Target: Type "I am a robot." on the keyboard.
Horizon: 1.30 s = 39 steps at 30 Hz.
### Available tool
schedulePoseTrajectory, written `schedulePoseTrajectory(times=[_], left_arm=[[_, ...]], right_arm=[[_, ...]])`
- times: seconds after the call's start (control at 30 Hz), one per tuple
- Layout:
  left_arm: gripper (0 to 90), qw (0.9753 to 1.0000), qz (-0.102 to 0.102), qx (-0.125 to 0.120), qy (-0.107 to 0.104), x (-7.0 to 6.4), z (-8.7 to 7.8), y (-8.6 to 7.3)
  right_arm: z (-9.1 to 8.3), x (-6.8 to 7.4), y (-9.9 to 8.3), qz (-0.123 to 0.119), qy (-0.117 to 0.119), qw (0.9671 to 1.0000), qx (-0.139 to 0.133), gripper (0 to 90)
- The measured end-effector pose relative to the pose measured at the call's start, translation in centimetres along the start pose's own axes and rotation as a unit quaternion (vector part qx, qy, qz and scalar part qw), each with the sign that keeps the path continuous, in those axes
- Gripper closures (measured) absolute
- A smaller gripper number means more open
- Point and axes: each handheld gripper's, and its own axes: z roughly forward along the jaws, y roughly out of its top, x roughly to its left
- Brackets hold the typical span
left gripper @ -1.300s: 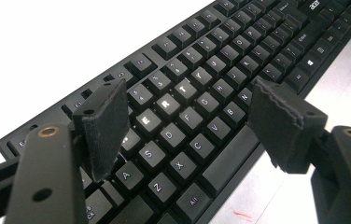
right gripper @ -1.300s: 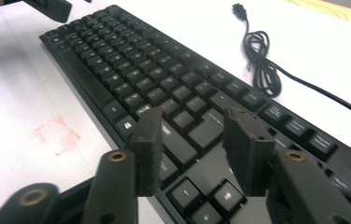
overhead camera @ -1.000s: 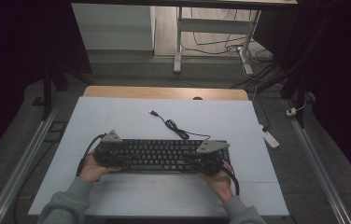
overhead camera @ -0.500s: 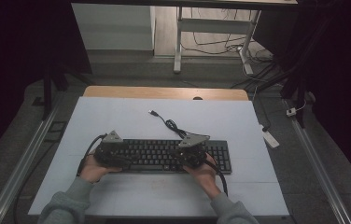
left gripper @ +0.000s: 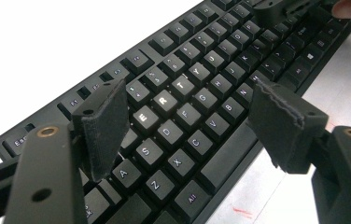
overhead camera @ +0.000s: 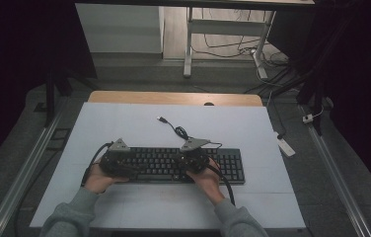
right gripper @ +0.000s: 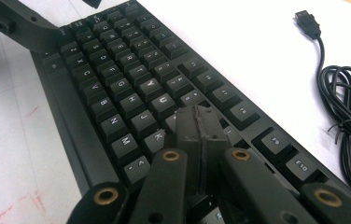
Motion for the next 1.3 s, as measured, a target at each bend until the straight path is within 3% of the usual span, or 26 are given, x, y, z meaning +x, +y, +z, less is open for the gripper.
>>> schedulePoseTrajectory(times=[1.1,1.3], left_arm=[[28.7,1.0,0.005,0.003,0.001,0.0,0.1,0.0],[28.7,1.0,0.004,0.001,0.001,0.0,0.0,0.0]], right_arm=[[2.0,-0.1,0.2,-0.003,-0.012,0.9993,0.034,89.5],[1.8,0.0,0.2,-0.005,-0.015,0.9996,0.025,89.5]])
